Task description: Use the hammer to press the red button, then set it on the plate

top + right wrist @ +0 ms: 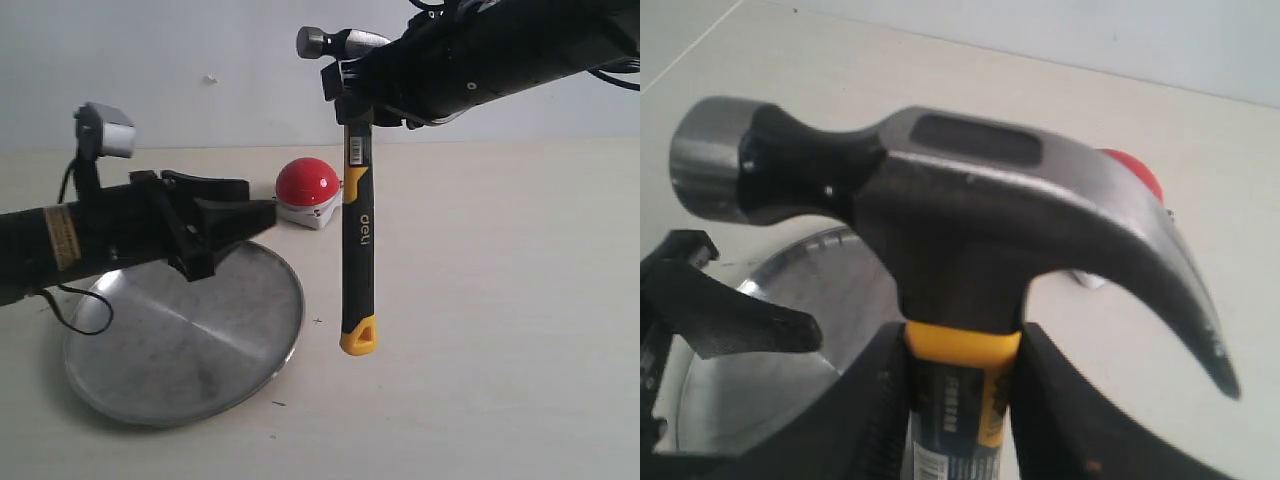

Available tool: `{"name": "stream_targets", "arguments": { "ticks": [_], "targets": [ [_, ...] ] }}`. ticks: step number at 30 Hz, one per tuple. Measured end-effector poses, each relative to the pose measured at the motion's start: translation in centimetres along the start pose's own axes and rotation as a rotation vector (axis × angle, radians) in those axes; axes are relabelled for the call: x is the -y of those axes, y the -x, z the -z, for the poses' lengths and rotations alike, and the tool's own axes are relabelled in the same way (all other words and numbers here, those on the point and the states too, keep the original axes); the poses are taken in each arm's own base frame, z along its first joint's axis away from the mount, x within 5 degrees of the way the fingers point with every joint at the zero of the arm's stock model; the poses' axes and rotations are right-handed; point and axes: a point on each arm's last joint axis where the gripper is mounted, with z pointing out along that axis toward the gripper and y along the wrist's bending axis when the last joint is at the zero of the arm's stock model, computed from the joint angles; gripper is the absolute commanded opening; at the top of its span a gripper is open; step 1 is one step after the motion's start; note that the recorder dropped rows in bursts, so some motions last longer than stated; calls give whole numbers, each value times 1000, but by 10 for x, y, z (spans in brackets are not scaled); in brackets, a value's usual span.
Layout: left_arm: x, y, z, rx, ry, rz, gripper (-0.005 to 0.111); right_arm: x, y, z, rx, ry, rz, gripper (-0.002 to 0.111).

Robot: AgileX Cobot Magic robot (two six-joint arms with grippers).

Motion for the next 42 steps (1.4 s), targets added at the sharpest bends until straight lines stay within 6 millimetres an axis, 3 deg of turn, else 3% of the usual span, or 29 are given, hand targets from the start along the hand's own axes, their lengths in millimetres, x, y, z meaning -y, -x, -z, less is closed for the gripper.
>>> {"name": "stream_targets", "arguments": {
  "ticks": [4, 15, 23, 28, 32, 39, 42],
  "targets": [
    [8, -3, -19, -11, -61, -11, 79, 0, 0, 0, 4, 0, 6, 0],
    [42, -13, -49, -13, -131, 19, 79, 0, 2, 0, 23, -2, -6, 0],
    [45, -27, -87, -97, -116, -3, 79, 0, 2, 0, 24, 1, -13, 0],
    [40, -23, -96, -102, -93, 22, 77, 0, 2, 0, 24, 1, -13, 0],
    [39, -18, -99, -86, -85, 47, 60, 0, 2, 0, 26, 2, -15, 0],
    [37, -20, -100, -104, -55, 117, 0, -1, 3, 0, 28, 6, -9, 0],
    [36, -21, -100, -110, -50, 137, 0, -1, 3, 0, 30, 8, 9, 0]
  ]
}}
